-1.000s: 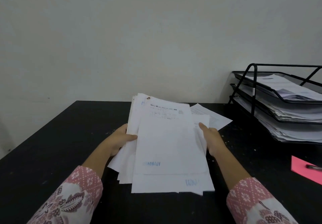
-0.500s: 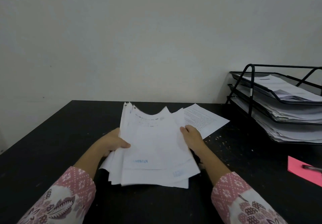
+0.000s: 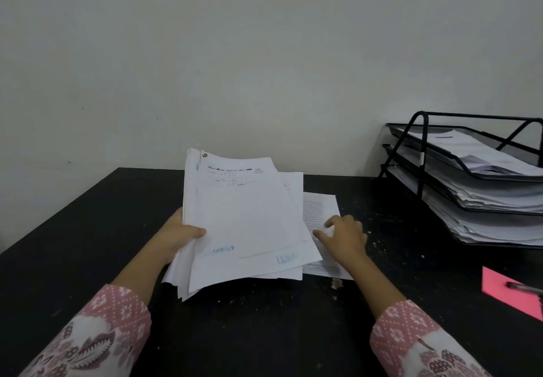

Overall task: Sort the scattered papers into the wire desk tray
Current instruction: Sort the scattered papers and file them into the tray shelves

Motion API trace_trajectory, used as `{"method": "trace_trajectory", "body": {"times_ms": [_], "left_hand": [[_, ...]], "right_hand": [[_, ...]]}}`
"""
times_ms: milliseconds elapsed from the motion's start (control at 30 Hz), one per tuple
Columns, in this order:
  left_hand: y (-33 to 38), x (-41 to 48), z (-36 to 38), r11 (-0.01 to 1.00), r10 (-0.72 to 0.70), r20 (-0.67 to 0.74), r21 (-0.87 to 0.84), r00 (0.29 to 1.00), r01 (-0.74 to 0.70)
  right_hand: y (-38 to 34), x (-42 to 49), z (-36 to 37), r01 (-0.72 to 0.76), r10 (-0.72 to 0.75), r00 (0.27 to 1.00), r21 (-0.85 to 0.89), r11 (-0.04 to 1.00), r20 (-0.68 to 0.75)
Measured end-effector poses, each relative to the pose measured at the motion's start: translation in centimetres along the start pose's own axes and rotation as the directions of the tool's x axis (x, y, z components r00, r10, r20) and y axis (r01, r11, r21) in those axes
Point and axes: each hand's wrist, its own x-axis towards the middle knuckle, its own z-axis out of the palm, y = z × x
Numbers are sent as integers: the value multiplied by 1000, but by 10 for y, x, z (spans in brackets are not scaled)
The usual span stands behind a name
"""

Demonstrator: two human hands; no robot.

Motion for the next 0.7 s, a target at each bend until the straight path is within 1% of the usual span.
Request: {"method": "trace_trajectory", "body": {"times_ms": [67,133,233,300,367,433,533,567,600,633,667,700], "left_hand": [[-1,3,3,1000,-14,-12,13,1000,14],[-2,2,9,998,-31,-17,54,999,32],[-3,2,21,993,-31,-21,110,999,33],[-2,0,31,990,-19,-31,137,999,23],[-1,1,40,988,-6,-25,151,1000,9],[0,1,49,978,5,-18,209,1000,-1],[-1,4,60,946,12,-52,325,999,5],[-1,4,64,918,17,-73,395,997,14],[-1,6,65,854,24,-90,519,996,26],[-1,8,67,750,28,-100,660,995,45],[0,10,68,645,26,-115,761,993,71],[0,11,70,585,17,-130,805,991,96]], "right_hand": [[3,-1,-2,-126,133,989,-102,987,68],[2,-1,-4,-192,208,972,-140,971,113],[-2,4,-10,-202,214,955,-80,976,205],[-6,7,-19,-224,237,921,-76,971,308],[-6,9,-24,-241,236,899,-34,970,369],[-8,11,-23,-250,228,909,19,968,348],[-14,8,-22,-247,225,917,26,969,328],[-18,6,-22,-241,223,915,12,970,335],[-21,4,-22,-228,216,915,-5,974,340],[-24,2,-20,-210,206,917,-27,977,341],[-26,1,-17,-204,207,917,-44,978,341],[-28,0,-15,-211,217,914,-55,976,344]]}}
